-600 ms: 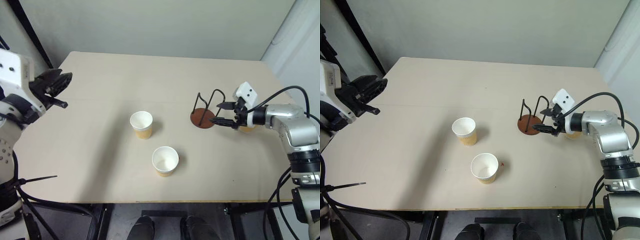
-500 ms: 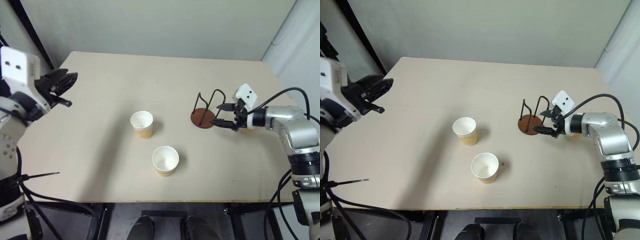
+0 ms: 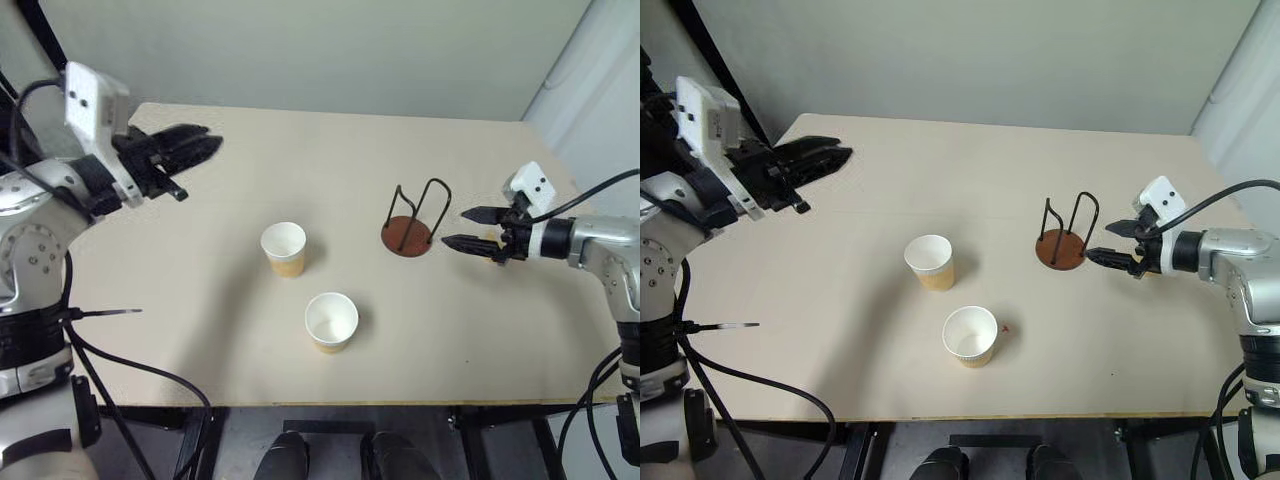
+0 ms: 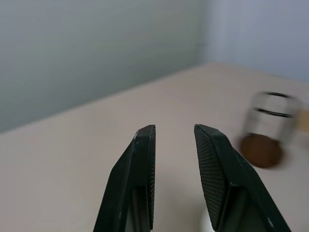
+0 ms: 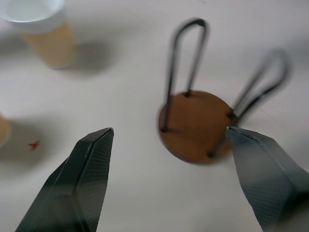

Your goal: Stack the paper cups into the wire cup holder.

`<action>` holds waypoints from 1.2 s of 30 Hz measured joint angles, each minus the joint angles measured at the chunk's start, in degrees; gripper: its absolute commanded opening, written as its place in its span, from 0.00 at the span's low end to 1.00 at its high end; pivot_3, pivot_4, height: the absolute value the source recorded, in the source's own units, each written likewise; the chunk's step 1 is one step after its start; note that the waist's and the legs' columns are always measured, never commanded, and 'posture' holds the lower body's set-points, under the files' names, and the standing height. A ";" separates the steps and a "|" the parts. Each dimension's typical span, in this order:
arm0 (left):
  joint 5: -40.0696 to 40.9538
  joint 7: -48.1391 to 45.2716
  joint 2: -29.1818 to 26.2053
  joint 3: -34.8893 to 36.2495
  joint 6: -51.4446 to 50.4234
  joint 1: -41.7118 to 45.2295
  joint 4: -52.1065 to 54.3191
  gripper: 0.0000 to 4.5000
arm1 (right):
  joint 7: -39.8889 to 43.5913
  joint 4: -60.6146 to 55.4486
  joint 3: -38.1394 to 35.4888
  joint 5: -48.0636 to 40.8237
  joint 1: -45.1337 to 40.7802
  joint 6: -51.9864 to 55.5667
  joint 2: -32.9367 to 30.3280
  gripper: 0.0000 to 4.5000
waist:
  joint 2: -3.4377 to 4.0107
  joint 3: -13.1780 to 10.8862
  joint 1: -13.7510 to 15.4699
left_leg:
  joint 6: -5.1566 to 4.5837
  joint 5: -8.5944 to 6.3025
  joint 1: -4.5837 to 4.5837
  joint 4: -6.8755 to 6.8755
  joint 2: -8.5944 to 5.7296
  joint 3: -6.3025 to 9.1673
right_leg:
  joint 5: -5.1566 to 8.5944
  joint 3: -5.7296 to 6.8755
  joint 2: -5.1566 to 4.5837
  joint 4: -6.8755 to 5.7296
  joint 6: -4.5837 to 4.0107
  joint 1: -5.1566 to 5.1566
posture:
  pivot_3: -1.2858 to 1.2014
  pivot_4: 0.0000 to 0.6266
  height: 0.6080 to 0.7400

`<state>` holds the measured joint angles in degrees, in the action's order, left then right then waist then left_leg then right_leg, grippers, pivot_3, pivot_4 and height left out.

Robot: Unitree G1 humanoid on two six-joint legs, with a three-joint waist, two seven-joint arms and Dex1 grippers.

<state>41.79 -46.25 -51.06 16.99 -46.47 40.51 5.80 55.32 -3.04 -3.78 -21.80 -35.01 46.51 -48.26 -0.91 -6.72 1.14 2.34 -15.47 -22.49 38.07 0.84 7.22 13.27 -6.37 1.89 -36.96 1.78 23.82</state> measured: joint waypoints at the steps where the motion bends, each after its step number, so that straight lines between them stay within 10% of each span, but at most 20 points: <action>1: 1.45 -1.57 -0.15 -0.41 -1.09 0.23 0.06 0.30 | -0.64 0.01 0.00 -0.09 -0.21 0.80 0.10 0.86 | 0.00 0.00 -0.07 | 0.00 0.00 0.00 0.00 0.00 0.00 | 0.00 0.00 0.00 -0.02 0.01 0.03 | 0.52 0.24 1.00; 22: 6.44 -12.05 -6.33 -0.75 -4.75 -2.92 3.09 0.30 | -2.58 16.14 11.56 6.76 -16.94 -2.20 4.63 0.86 | 0.02 -0.01 -0.29 | -0.17 -0.01 -0.15 -0.01 0.02 0.05 | 0.03 0.00 -0.02 0.00 0.15 0.16 | 0.52 0.24 1.00; 36: 6.01 -11.12 -5.95 -0.44 -3.11 -3.05 3.01 0.30 | 1.94 18.16 6.34 4.52 -17.83 -1.83 1.48 0.86 | 0.03 -0.01 -0.30 | -0.10 0.03 -0.31 0.05 0.02 0.04 | 0.03 0.01 -0.03 0.00 0.14 0.24 | 0.52 0.24 1.00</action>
<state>47.80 -57.38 -57.01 16.55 -49.58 37.45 8.81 57.26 15.11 2.57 -17.27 -52.84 44.69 -46.78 -0.88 -6.73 0.84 2.24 -15.43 -22.80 38.12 0.86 7.26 13.30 -6.36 1.86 -36.96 1.92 24.06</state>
